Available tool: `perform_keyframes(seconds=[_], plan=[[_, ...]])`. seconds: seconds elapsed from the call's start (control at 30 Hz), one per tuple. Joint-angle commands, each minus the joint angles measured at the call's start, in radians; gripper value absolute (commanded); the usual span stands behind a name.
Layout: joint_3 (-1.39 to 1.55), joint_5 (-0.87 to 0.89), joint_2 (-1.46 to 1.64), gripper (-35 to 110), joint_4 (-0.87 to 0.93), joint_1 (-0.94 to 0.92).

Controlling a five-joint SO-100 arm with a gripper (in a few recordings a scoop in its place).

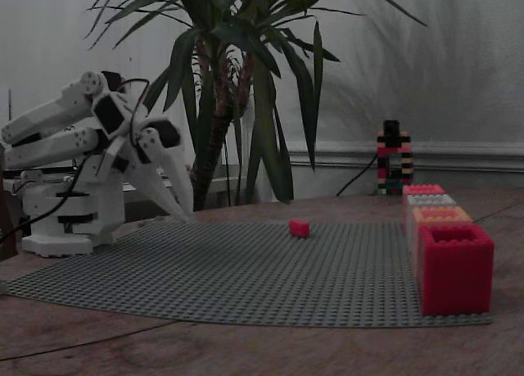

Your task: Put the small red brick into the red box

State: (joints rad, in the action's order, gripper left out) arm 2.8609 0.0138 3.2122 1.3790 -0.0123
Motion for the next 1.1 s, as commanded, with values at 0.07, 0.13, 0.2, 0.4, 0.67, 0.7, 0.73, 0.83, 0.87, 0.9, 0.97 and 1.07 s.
perform_keyframes(seconds=[0.07,0.13,0.2,0.4,0.67,0.7,0.73,0.83,0.87,0.9,0.97,1.07], plan=[[-0.008,-0.018,0.009,0,0.031,0.028],[-0.008,-0.018,0.009,0,0.031,0.028],[-0.008,-0.018,0.009,0,0.031,0.028],[-0.008,-0.018,0.009,0,0.031,0.028],[-0.063,-0.069,-0.054,0,0.0,0.031],[-0.092,-0.071,-0.092,0,-0.017,0.038],[-0.12,-0.072,-0.138,0,-0.04,0.048],[-0.213,-0.106,-0.27,3,-0.089,0.106],[-0.247,-0.121,-0.305,3,-0.095,0.13],[-0.279,-0.133,-0.342,5,-0.1,0.156],[-0.344,-0.158,-0.42,7,-0.115,0.219],[-0.466,-0.202,-0.575,12,-0.118,0.33]])
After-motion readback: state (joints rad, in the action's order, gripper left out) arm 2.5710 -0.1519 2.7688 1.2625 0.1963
